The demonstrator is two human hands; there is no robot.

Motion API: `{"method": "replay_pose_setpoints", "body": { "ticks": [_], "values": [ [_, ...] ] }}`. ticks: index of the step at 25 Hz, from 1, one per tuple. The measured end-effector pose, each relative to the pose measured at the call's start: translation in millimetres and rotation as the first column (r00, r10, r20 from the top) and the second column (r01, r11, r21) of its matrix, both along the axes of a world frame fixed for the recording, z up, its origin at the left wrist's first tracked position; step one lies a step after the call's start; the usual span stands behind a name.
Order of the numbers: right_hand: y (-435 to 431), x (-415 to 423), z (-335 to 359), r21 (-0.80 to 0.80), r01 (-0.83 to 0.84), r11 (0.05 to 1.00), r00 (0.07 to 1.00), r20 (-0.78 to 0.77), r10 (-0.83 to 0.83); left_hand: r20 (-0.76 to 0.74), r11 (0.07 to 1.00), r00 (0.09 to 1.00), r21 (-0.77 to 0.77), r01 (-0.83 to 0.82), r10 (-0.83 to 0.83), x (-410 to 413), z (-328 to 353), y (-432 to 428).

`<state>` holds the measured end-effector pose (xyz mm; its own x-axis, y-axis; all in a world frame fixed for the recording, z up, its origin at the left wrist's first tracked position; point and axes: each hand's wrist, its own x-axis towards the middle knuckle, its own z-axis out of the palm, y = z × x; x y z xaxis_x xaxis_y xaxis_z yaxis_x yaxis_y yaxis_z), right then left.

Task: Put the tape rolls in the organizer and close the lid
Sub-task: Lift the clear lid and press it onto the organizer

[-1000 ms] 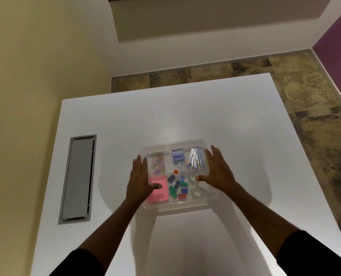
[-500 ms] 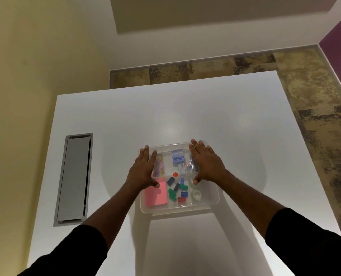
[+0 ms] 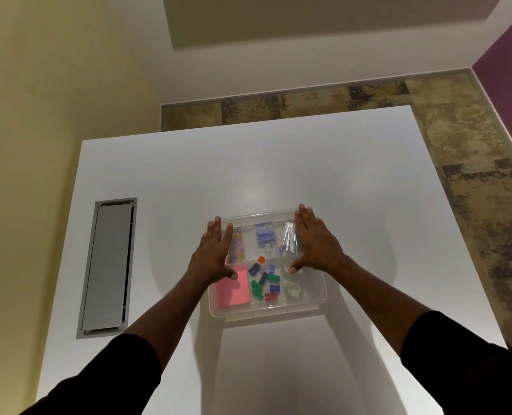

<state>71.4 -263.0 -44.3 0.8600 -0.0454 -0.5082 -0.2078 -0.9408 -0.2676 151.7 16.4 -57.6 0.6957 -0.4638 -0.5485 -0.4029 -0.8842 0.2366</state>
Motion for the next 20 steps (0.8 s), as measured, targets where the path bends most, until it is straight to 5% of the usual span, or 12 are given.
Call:
{"method": "replay_pose_setpoints", "body": {
  "ticks": [10,20],
  "values": [
    [-1.7,-5.3,-0.1,0.0,-0.028,1.0,0.998,0.056,0.028,0.039,0.999,0.999,-0.025,-0.021,0.022,-9.3,7.4,6.6],
    [27.3,-142.0,-21.5,0.057,0.124,0.991,0.985,0.113,-0.13,0.039,0.928,0.945,-0.206,-0.309,0.323,-137.6,-7.9,50.1]
  ]
}}
